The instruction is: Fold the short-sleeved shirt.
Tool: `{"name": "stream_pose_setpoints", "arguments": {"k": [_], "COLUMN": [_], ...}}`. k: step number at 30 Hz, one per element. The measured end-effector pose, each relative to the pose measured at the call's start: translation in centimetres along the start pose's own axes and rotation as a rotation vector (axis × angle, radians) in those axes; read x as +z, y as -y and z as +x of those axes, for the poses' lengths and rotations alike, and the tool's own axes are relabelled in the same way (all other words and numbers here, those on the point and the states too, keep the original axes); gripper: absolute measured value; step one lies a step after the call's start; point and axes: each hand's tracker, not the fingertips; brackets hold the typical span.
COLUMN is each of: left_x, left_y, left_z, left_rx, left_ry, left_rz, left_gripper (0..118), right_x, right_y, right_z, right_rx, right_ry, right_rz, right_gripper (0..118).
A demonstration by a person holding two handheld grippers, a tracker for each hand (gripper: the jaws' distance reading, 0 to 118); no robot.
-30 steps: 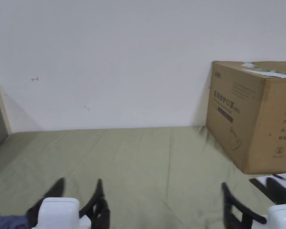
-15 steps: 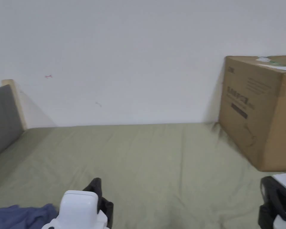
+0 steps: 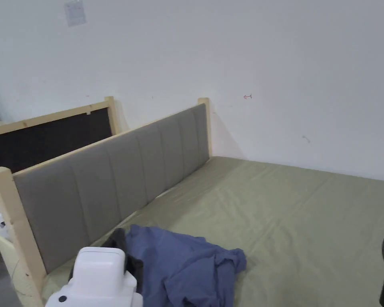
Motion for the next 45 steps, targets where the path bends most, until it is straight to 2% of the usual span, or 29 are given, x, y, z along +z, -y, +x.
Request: {"name": "stream_pose_setpoints", "arguments": {"k": [7, 12, 15, 18, 19, 20, 21, 22, 23, 24, 27, 31, 34, 37, 42, 43, 44, 45], "left_x": [-0.9, -7.3, -15.7, -26.1, -28.9, -31.1, -33.2, -34.9, -36.6, -37.9, -40.0, -41.1, -41.4, -40.2, -39.3, -39.0, -38.5, -38.3], "left_y": [1.5, 0.7, 0.6, 3.1, 4.7, 6.7, 8.5, 10.3, 12.4, 14.3, 18.9, 23.2, 26.0, 26.5, 25.3, 24.9, 24.3, 23.5], "left_z": [0.6, 2.3, 3.0, 4.7, 5.3, 5.8, 6.6, 7.1, 7.8, 8.2, 9.2, 10.5, 11.2, 10.1, 10.3, 10.3, 10.5, 10.6], "left_rx": [0.019, 0.088, 0.114, 0.085, 0.094, 0.105, 0.116, 0.117, 0.106, 0.096, 0.074, 0.009, -0.045, 0.059, 0.031, 0.057, 0.066, 0.031], "left_ry": [-0.061, 0.057, 0.241, 0.451, 0.508, 0.517, 0.517, 0.484, 0.448, 0.405, 0.339, 0.332, 0.313, 0.327, 0.285, 0.262, 0.240, 0.225], "left_rz": [-0.045, -0.076, -0.259, -0.668, -0.762, -0.825, -0.898, -0.959, -1.021, -1.066, -1.089, -1.199, -1.248, -1.141, -1.146, -1.149, -1.138, -1.079], "left_gripper": [0, 0, 0, 0, 8, 23, 50, 90, 112, 118, 118, 118, 118, 118, 116, 109, 96, 75], "right_x": [-0.2, 1.1, 1.0, 0.4, 0.3, 0.1, 0.0, -0.2, -0.5, -0.9, -1.9, -2.9, -3.6, -4.0, -3.1, -2.9, -2.5, -2.1], "right_y": [-0.4, -0.5, 0.1, 1.4, 2.0, 2.7, 3.5, 4.3, 5.2, 6.0, 8.0, 9.8, 11.0, 11.5, 11.4, 11.2, 10.9, 10.6], "right_z": [0.8, 4.0, 5.9, 7.8, 8.3, 8.8, 9.2, 9.6, 9.9, 10.3, 11.2, 11.7, 12.0, 12.0, 12.1, 12.1, 12.2, 12.2], "right_rx": [0.000, -0.015, 0.022, 0.039, 0.039, 0.036, 0.034, 0.034, 0.034, 0.030, 0.001, -0.010, 0.032, 0.051, 0.007, 0.006, 0.008, 0.014], "right_ry": [-0.028, 0.022, 0.078, 0.131, 0.147, 0.158, 0.167, 0.177, 0.187, 0.189, 0.191, 0.201, 0.151, 0.151, 0.155, 0.156, 0.157, 0.159], "right_rz": [-0.041, -0.063, -0.131, -0.205, -0.229, -0.251, -0.279, -0.308, -0.342, -0.379, -0.464, -0.496, -0.523, -0.545, -0.542, -0.541, -0.539, -0.530], "right_gripper": [0, 0, 0, 0, 0, 0, 0, 0, 0, 0, 0, 0, 0, 0, 0, 0, 0, 0]}}
